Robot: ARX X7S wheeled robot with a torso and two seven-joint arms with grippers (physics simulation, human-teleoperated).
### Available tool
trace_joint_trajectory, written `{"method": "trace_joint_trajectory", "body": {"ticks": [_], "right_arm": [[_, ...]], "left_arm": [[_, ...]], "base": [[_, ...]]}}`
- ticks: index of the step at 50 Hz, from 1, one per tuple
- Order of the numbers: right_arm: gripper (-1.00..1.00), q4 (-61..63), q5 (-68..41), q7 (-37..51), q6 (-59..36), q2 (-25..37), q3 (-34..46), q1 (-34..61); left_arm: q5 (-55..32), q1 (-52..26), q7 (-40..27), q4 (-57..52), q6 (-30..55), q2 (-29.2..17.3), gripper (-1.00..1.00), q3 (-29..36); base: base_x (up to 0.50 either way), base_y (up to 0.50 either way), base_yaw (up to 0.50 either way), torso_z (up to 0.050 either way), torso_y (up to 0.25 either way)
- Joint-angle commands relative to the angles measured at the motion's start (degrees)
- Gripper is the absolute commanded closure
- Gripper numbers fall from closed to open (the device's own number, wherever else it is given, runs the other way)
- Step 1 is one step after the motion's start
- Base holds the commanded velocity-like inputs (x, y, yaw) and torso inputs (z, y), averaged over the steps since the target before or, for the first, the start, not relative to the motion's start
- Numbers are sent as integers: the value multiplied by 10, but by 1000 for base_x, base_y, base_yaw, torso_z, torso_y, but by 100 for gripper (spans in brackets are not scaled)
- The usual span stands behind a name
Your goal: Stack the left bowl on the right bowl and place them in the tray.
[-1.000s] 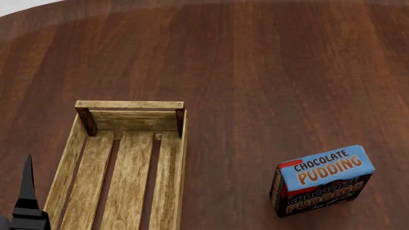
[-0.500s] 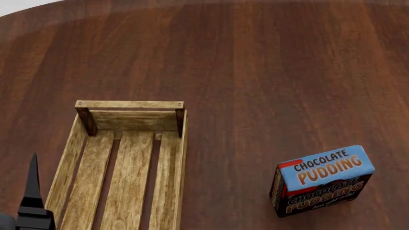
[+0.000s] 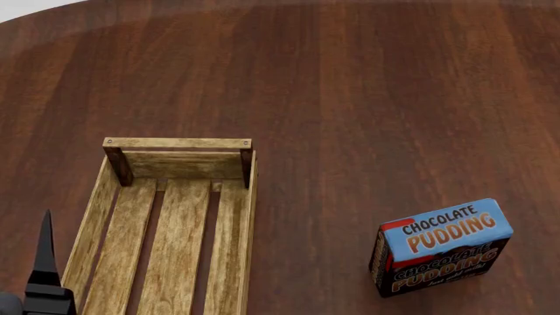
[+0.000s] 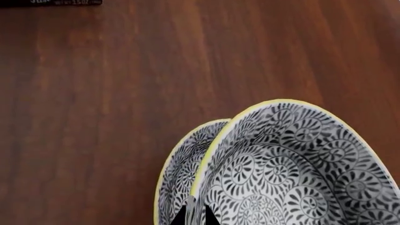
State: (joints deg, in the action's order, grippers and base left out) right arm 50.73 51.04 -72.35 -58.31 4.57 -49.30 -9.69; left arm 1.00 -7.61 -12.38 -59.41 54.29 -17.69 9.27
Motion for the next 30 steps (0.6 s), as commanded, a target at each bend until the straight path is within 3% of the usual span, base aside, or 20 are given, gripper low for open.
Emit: {"method": "trace_joint_trajectory", "body": {"ticks": [1, 30], "right_arm": [[100, -14, -3, 20, 10, -2, 11, 3], [100, -48, -25, 57, 14, 1, 36, 4]], "left_arm": [[0, 2, -1, -2, 0, -1, -100, 0], [2, 6, -3, -2, -4, -2, -100, 1]], "base": [[0, 0, 0, 0, 0], [0, 0, 0, 0, 0]]}}
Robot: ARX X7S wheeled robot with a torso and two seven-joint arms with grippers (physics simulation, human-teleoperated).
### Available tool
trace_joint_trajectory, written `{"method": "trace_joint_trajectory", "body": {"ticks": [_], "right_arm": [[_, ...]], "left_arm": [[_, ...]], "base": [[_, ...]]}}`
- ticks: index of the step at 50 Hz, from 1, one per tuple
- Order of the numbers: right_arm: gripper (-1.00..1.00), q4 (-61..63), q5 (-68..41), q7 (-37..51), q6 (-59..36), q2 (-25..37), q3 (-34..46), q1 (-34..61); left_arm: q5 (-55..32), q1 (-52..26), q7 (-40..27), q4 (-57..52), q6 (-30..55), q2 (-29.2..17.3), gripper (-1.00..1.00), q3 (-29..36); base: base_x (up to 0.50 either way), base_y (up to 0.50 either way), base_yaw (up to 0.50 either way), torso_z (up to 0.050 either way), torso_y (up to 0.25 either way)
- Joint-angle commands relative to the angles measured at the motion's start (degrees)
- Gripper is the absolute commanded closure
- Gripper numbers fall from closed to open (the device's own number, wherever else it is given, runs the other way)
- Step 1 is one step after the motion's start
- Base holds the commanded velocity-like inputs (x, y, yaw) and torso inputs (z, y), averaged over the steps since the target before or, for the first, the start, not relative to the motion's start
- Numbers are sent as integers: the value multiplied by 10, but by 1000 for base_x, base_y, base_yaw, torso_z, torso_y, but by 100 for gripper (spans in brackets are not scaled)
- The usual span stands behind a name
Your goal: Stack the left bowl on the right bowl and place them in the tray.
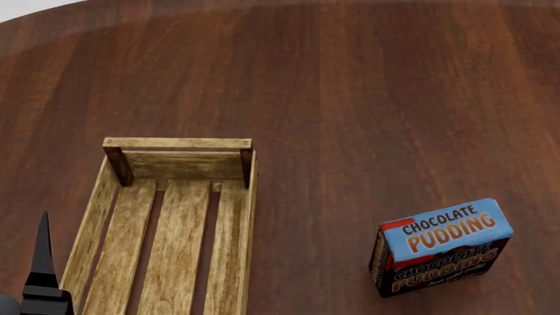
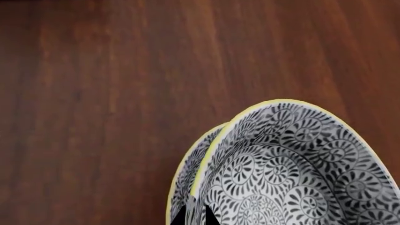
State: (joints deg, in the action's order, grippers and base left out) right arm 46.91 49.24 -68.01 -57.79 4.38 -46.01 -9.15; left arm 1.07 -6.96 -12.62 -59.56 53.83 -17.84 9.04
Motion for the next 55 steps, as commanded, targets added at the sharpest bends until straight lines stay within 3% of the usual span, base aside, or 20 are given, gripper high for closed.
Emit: {"method": "trace_joint_trajectory", "body": {"ticks": [1, 25, 26, 55], "right_arm": [[100, -12, -6, 14, 6, 4, 5, 1], [100, -23, 5, 7, -24, 28, 29, 15], [-100, -22, 7, 8, -24, 28, 31, 15], [-100, -54, -19, 56, -1, 3, 42, 8]], "left_arm": [[2, -1, -1, -2, 2, -1, -100, 3], [56, -4, 47, -4, 7, 29, -100, 3], [60, -3, 51, -4, 7, 32, -100, 2], [83, 12, 78, 2, -12, 48, -100, -9]], "base": [[0, 0, 0, 0, 0], [0, 0, 0, 0, 0], [0, 0, 0, 0, 0], [0, 0, 0, 0, 0]]}}
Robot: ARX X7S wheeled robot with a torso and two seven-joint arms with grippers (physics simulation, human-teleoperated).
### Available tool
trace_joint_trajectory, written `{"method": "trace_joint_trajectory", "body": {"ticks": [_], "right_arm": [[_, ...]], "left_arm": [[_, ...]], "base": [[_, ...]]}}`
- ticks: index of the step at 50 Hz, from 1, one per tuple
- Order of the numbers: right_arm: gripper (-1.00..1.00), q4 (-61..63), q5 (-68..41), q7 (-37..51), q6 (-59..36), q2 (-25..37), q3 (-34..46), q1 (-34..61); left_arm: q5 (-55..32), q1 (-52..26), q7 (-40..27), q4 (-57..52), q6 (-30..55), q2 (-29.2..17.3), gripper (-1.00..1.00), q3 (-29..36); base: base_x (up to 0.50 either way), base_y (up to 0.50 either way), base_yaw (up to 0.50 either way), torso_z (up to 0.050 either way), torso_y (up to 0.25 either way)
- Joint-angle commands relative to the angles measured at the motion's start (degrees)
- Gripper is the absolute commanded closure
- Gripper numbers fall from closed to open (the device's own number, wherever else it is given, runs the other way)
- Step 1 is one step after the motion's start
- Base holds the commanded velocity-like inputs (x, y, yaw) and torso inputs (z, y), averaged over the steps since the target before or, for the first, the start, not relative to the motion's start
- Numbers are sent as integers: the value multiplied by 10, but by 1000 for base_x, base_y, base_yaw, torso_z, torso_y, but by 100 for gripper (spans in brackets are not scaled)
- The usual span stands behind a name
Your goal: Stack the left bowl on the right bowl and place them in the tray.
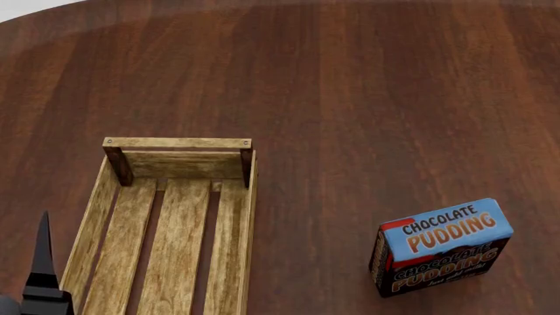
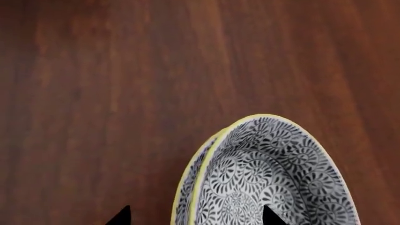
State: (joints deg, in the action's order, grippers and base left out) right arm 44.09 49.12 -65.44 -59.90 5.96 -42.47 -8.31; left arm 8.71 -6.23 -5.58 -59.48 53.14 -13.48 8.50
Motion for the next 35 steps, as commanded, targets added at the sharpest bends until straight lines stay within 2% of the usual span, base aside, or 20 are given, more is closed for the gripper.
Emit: {"method": "trace_joint_trajectory", "body": {"ticks": [1, 15, 35], "right_arm": [[-100, -28, -18, 31, 21, -13, 9, -1], [-100, -81, -23, 72, 34, -7, 35, 10], [-100, -132, -50, 115, 54, -8, 31, 1]], "left_arm": [[7, 5, 8, 1, -6, 5, -100, -3], [11, 4, 13, 3, -8, 7, -100, -4], [27, -1, 27, -1, -6, 17, -100, 2]], "base": [[0, 0, 0, 0, 0], [0, 0, 0, 0, 0], [0, 0, 0, 0, 0]]}}
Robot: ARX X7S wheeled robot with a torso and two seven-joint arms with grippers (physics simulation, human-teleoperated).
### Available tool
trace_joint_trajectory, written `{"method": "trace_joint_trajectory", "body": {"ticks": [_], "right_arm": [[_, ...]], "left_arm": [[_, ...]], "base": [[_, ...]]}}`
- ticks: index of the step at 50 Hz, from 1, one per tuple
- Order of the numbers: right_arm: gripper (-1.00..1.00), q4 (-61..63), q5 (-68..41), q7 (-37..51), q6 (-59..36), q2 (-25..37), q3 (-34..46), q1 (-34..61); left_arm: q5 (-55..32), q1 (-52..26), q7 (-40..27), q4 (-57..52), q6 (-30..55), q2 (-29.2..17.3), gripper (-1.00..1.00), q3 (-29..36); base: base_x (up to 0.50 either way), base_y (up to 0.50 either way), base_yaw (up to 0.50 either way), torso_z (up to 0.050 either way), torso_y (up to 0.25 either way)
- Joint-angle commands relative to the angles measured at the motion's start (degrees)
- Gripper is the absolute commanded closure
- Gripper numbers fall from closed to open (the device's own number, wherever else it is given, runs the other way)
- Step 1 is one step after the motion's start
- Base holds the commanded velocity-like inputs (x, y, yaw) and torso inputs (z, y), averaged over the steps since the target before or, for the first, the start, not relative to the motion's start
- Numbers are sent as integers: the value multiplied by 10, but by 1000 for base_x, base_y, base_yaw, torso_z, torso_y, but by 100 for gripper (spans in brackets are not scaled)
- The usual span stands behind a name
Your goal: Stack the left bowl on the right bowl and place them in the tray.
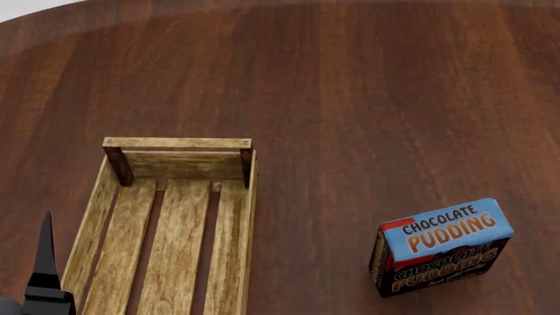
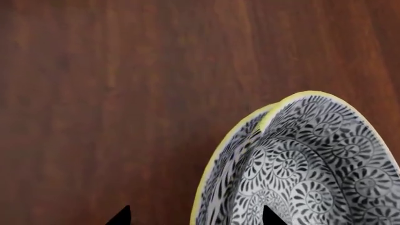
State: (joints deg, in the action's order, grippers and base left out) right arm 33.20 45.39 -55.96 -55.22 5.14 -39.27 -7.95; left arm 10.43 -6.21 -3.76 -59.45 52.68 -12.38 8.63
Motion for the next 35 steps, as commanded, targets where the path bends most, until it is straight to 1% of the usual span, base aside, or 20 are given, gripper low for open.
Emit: {"method": "trace_joint_trajectory", "body": {"ticks": [1, 11, 18, 19, 31, 33, 35], "right_arm": [[-100, -25, -13, 21, 8, 0, -1, -3], [-100, -50, -23, 44, 16, -2, 2, -3], [-100, -70, -31, 57, 20, -2, 5, -2], [100, -73, -34, 60, 23, -2, 3, -2], [100, -82, -51, 70, 30, -4, 0, -13], [100, -70, -44, 66, 24, -4, 7, -16], [100, -32, -32, 50, 10, -2, 18, -19]], "left_arm": [[10, 0, 10, -1, -2, 7, -100, 0], [8, 15, 8, 10, -27, 9, -100, -7], [8, 17, 8, 9, -29, 9, -100, -10], [8, 17, 8, 9, -29, 9, -100, -10], [5, 21, 9, 8, -35, 11, -100, -14], [6, 21, 10, 7, -35, 11, -100, -13], [6, 20, 10, 6, -34, 11, -100, -14]], "base": [[0, 0, 0, 0, 0], [0, 0, 0, 0, 0], [0, 0, 0, 0, 0], [0, 0, 0, 0, 0], [0, -2, -1, 0, 0], [0, -3, -1, 0, 0], [5, -1, -1, 0, 0]]}}
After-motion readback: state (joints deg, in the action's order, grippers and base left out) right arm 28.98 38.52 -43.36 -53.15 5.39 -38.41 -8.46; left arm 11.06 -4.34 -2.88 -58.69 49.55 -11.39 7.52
